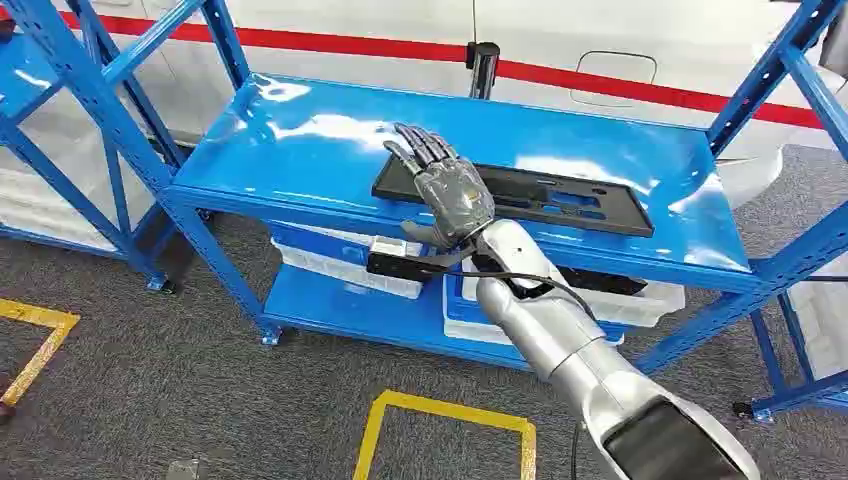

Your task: Take the parts from the cabinet and place them on the table.

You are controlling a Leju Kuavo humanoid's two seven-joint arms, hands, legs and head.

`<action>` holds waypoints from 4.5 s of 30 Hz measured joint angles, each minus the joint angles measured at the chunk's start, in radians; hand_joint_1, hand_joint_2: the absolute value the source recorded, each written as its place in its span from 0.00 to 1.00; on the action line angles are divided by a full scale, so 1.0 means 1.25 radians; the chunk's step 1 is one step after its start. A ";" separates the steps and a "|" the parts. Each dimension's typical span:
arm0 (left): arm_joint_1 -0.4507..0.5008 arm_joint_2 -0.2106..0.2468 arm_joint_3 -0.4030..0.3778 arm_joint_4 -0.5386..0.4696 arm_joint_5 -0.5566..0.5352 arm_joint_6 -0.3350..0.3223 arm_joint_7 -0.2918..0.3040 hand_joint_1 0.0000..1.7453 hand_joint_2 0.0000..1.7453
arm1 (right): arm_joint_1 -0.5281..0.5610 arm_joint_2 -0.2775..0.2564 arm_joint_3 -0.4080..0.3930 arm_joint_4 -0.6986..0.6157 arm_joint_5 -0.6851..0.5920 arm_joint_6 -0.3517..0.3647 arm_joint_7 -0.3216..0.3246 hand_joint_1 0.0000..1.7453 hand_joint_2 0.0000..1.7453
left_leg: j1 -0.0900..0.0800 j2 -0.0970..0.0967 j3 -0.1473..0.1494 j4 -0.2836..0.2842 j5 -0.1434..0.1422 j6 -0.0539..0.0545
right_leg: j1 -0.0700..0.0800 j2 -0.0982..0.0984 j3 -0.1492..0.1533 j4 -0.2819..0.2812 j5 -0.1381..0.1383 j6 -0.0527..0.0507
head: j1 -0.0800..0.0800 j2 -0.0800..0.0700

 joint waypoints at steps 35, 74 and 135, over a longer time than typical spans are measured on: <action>0.003 0.009 0.000 0.001 -0.032 0.004 0.024 0.00 0.00 | -0.096 -0.003 0.004 0.175 0.067 0.185 0.210 0.00 1.00 | 0.000 0.000 0.000 0.000 0.000 0.000 | 0.000 0.000 0.000 0.000 0.000 0.000 | 0.000 0.000; 0.005 0.019 0.000 0.003 -0.059 0.002 0.022 0.00 0.00 | -0.104 -0.128 -0.060 0.226 0.108 0.256 0.412 0.00 1.00 | 0.000 0.000 0.000 0.000 0.000 0.000 | 0.000 0.000 0.000 0.000 0.000 0.000 | 0.000 0.000; -0.004 0.032 0.145 0.006 0.025 -0.020 -0.032 0.00 1.00 | 0.059 -0.156 -0.177 -0.260 -0.180 -0.079 -0.182 1.00 1.00 | -0.003 -0.002 -0.001 0.001 0.000 0.001 | -0.005 -0.002 -0.001 -0.001 0.001 0.001 | 0.000 0.000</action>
